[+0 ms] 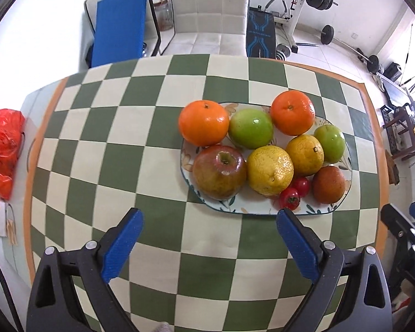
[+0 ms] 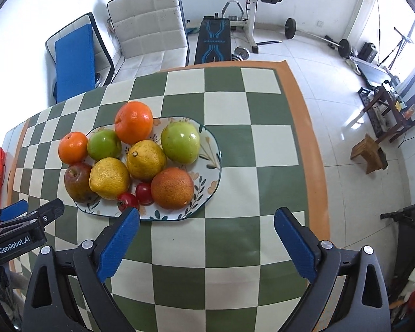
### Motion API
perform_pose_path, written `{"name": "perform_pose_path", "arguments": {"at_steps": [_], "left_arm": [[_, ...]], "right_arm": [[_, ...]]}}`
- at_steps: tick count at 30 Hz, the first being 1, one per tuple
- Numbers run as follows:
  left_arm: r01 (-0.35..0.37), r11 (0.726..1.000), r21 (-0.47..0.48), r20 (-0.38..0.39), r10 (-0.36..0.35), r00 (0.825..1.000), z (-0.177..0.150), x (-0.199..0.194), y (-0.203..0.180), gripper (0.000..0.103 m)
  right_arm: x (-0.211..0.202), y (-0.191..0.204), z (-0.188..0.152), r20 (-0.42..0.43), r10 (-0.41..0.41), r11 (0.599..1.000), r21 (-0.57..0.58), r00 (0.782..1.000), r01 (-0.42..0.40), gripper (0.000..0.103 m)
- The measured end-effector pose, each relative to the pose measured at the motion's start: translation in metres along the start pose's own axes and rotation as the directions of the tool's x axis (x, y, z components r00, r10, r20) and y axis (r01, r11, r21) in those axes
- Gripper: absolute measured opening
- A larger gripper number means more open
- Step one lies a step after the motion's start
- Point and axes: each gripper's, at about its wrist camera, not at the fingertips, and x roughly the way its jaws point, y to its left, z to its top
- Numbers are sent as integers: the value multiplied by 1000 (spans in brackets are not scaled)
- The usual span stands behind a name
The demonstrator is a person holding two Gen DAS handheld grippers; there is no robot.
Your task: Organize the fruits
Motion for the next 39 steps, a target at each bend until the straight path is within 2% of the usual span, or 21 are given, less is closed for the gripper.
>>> {"name": "perform_pose_path", "arguments": {"at_steps": [5, 11, 18, 25, 34, 39], "left_arm": [[-26, 1000, 17, 52, 25, 998, -8, -26, 2, 99], [5, 1000, 26, 140, -9, 990, -27, -83, 8, 99], [46, 997, 55, 272, -59, 961, -67, -170, 16, 99], [66, 995, 80, 347, -90, 933, -108, -237, 21, 99], [74, 993, 88, 389, -103, 915, -151, -291, 24, 99], [91, 992, 91, 402, -120, 908, -162, -307, 27, 99]], "right_arm": [[-18, -1, -5, 23, -4, 1000, 7, 1000, 4, 100], [-64, 4, -22, 88, -5, 1000, 16, 996, 3, 100], [-143, 7, -57, 180, 1, 1000, 28, 984, -6, 100], [-233, 8, -104, 273, 19, 999, 34, 962, -29, 100], [-334, 13, -156, 376, 20, 999, 21, 926, -30, 100], [-369, 20, -176, 409, 19, 1000, 2, 912, -22, 100]]}}
